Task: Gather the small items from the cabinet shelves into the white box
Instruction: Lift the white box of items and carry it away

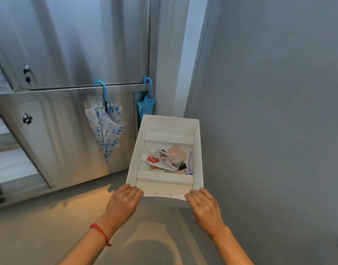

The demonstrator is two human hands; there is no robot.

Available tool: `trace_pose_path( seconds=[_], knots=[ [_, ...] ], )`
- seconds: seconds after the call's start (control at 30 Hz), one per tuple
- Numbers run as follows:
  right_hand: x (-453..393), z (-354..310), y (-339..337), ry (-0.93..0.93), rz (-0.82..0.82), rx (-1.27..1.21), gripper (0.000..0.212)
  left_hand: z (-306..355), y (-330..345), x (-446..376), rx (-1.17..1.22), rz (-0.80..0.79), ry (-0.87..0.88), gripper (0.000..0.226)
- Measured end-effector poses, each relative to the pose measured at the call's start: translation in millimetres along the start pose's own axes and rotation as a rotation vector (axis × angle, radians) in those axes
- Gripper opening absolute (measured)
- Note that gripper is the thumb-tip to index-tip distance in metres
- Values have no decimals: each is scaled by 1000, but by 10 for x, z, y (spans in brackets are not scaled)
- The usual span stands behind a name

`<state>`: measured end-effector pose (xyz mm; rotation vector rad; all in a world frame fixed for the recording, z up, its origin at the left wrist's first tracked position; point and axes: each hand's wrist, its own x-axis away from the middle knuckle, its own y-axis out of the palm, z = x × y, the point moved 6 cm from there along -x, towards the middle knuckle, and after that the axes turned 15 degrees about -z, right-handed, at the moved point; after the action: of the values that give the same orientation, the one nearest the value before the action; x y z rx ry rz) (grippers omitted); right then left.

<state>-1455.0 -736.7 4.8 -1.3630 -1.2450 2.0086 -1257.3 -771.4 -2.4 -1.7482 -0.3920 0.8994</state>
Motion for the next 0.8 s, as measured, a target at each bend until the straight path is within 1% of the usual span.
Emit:
trace_pose_path(
  seconds=[0.07,0.3,0.4,0.57,0.7,0.73,0.8],
  knots=[
    [-50,47,54,-23,8,-20,63,-9,28,-4,-7,-18,-29,38],
    [-269,163,357,-87,-14,-80,61,-167,143,-42,-19,-68,-106,35],
    [-417,209,545,-116,-29,-92,57,-302,283,-72,-11,-134,-148,33],
    [-680,262,874,-145,-51,-113,56,-580,494,-171,-3,-142,-183,22],
    [-929,372,1149,-155,-59,-127,55,-837,704,-288,17,-181,-215,32],
    [-992,399,1215,-151,-64,-127,55,-905,747,-330,18,-184,-220,30],
    [-1106,451,1343,-149,-78,-126,53,-1018,817,-417,29,-204,-214,17]
  ],
)
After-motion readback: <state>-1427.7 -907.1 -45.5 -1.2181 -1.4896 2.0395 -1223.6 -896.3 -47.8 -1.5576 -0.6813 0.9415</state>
